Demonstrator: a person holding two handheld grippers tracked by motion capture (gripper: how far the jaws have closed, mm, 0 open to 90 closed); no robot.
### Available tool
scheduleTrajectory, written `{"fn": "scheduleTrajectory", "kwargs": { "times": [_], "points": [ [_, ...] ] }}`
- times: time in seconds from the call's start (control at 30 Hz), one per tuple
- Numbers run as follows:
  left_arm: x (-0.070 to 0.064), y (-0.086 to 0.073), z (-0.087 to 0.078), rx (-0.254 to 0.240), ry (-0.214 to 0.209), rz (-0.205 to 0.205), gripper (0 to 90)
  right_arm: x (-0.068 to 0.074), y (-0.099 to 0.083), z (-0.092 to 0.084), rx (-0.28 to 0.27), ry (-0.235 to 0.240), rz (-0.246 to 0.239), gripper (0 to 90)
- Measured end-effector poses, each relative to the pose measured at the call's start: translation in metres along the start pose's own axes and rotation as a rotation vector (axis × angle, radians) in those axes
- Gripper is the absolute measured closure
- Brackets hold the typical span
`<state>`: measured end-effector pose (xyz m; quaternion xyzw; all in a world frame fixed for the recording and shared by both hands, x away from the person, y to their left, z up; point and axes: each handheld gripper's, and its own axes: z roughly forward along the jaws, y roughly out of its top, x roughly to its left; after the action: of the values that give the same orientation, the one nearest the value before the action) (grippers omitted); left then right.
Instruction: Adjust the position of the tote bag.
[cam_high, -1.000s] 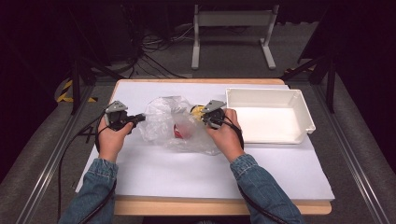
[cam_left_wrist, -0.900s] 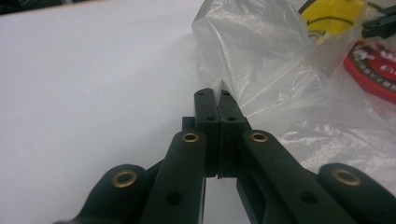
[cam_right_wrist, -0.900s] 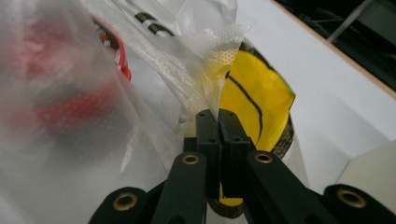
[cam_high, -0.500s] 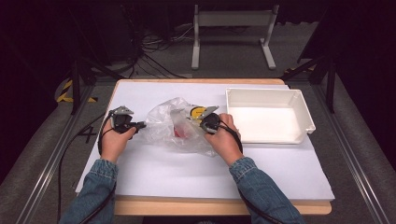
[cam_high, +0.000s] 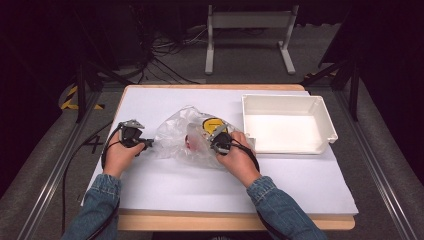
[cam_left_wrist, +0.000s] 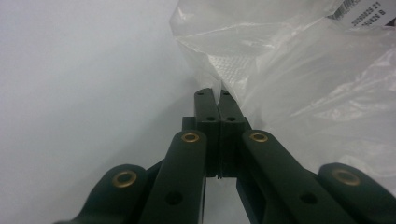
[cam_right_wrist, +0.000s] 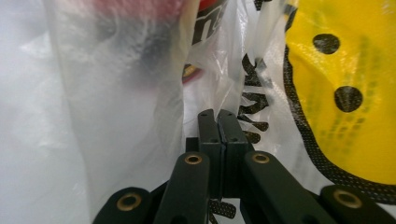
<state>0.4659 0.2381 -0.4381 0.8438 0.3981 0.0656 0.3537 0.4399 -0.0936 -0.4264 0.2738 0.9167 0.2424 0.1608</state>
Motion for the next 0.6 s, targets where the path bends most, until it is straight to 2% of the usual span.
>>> {"fn": "scheduleTrajectory", "kwargs": {
  "times": [0.13, 0.23, 0.27, 0.33, 0.4, 0.47, 0.6],
  "points": [
    [0.001, -0.004, -0.007, 0.013, -0.021, -0.009, 90.0, 0.009, -0.005, -0.006, -0.001, 0.067, -0.008, 89.8],
    [0.003, -0.006, -0.014, -0.012, -0.038, -0.021, 89.9, 0.012, -0.007, -0.010, -0.018, 0.080, -0.007, 89.3],
    [0.004, -0.006, -0.016, -0.022, -0.035, -0.025, 89.2, 0.012, -0.008, -0.012, -0.028, 0.077, -0.007, 86.6],
    [0.004, -0.006, -0.019, -0.035, -0.031, -0.042, 80.1, 0.010, -0.009, -0.016, -0.055, 0.062, 0.006, 77.1],
    [0.005, -0.005, -0.024, -0.066, -0.036, -0.040, 69.9, 0.006, -0.010, -0.021, -0.092, 0.054, 0.024, 69.4],
    [0.003, -0.004, -0.029, -0.103, -0.039, -0.054, 54.3, 0.002, -0.012, -0.028, -0.155, 0.043, 0.058, 57.4],
    [0.000, 0.001, -0.042, -0.169, -0.039, -0.038, 36.8, -0.005, -0.015, -0.042, -0.236, 0.039, 0.090, 47.3]
  ]
}}
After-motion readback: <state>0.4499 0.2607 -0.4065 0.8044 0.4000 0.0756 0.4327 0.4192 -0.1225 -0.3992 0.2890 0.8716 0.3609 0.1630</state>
